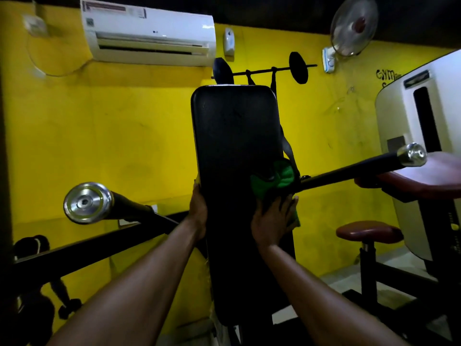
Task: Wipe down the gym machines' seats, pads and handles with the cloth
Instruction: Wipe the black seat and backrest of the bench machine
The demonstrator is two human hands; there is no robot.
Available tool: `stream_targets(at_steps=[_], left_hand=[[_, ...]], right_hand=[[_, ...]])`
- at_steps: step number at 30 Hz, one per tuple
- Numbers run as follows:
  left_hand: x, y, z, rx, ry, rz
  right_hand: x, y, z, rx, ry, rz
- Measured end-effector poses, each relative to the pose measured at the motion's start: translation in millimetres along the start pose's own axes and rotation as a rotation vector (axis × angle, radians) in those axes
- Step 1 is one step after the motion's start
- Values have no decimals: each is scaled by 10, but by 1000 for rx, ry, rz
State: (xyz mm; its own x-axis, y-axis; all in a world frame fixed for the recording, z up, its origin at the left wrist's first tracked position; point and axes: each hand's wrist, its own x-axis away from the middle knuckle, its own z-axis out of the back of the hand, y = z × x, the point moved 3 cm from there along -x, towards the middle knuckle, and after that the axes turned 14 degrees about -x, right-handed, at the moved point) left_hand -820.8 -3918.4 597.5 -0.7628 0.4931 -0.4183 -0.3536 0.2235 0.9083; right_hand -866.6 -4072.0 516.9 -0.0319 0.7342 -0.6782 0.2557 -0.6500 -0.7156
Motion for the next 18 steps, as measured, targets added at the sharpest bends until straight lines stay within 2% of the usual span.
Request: stream_targets(at_steps=[1, 2, 6, 8, 10, 12, 14, 15, 16, 17, 18], left_hand=[[-1, -17, 11, 16, 20, 2], [-27, -36, 31, 59, -28, -6], [-73, -206, 240, 73, -147, 55], [-102, -221, 276, 90, -143, 16], [-124, -192, 206, 102, -143, -4], [-152, -177, 92, 112, -38, 4], [-200, -228, 46, 82, 171, -9], [-230, -254, 47, 30, 292, 0], [-242, -261, 71, -28, 398, 28], [-264, -262, 86, -51, 453, 40], [-289, -285, 97, -57, 451, 50]], right_hand=[[60, -102, -52, 11, -7, 8], [140, -203, -115, 40, -31, 112], [408, -352, -247, 210, -260, 793], [208, -336, -160, 249, -271, 937], [-48, -280, -80, 228, -223, 882], [-332, -221, -7, 134, -77, 621], [-509, -275, 47, 54, 117, 287], [-535, -348, 33, -4, 161, 130], [-503, -442, -3, -31, 153, 55], [-441, -548, -35, -23, 158, 80], [-346, -629, -71, 3, 143, 180]])
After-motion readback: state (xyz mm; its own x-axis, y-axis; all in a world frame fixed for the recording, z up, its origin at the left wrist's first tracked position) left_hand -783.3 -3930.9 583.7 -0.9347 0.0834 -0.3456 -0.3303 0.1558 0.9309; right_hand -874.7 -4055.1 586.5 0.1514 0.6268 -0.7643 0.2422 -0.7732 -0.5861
